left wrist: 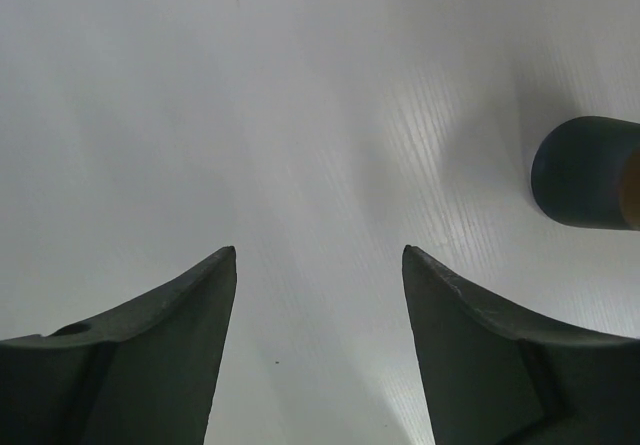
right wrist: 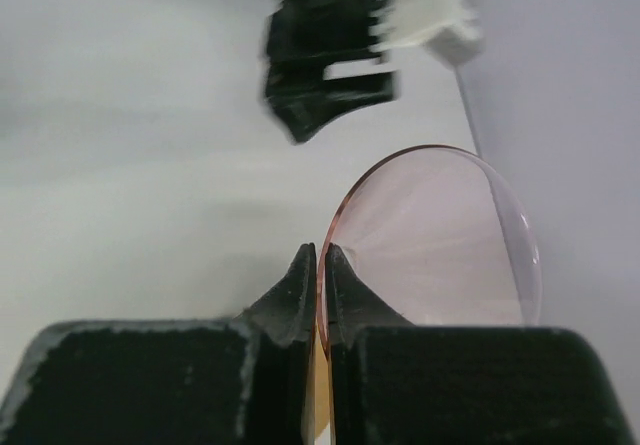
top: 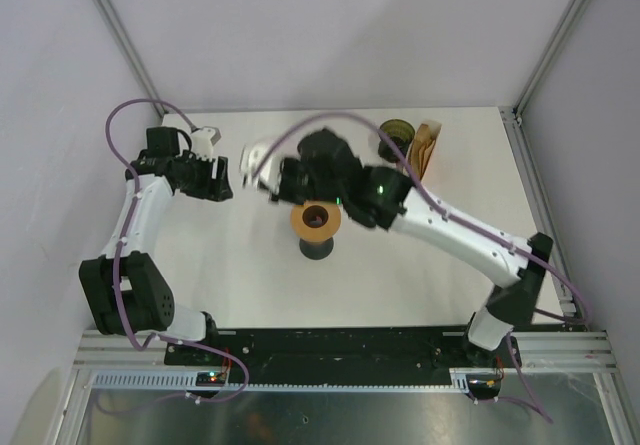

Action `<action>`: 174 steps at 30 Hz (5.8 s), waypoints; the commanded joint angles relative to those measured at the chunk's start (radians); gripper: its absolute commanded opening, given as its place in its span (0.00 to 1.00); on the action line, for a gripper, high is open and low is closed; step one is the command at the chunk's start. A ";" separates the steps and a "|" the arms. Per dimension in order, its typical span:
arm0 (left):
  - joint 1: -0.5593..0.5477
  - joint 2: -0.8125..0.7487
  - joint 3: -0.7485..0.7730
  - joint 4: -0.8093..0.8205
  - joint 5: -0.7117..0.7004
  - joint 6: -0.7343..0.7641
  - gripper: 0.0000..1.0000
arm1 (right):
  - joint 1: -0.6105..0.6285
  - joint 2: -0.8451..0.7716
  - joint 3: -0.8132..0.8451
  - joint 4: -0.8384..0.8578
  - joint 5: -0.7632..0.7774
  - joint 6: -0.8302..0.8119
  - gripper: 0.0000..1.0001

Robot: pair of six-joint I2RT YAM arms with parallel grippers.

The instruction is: Place the coffee filter in the dripper

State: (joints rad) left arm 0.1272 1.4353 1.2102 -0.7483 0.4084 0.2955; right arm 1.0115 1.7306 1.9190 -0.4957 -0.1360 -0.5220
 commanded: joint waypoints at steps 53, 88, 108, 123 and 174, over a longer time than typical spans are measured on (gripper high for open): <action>-0.118 -0.056 0.051 -0.035 0.012 0.013 0.79 | 0.068 -0.186 -0.500 0.088 0.148 -0.061 0.00; -0.118 -0.050 0.036 -0.037 0.016 0.020 0.79 | 0.063 -0.251 -0.584 0.182 0.067 -0.005 0.51; -0.244 -0.083 0.242 -0.095 0.062 -0.057 0.74 | -0.180 -0.374 -0.502 0.235 -0.032 0.506 0.99; -0.542 -0.072 0.296 -0.098 -0.102 -0.170 0.64 | -0.259 -0.216 -0.444 0.006 0.060 0.674 0.55; -0.557 0.082 0.081 -0.114 -0.040 -0.095 0.00 | -0.251 0.033 -0.486 -0.028 -0.016 0.668 0.00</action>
State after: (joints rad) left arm -0.4114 1.4403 1.3392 -0.7639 0.3283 0.1299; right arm 0.7525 1.6642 1.5024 -0.4397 -0.1295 0.1879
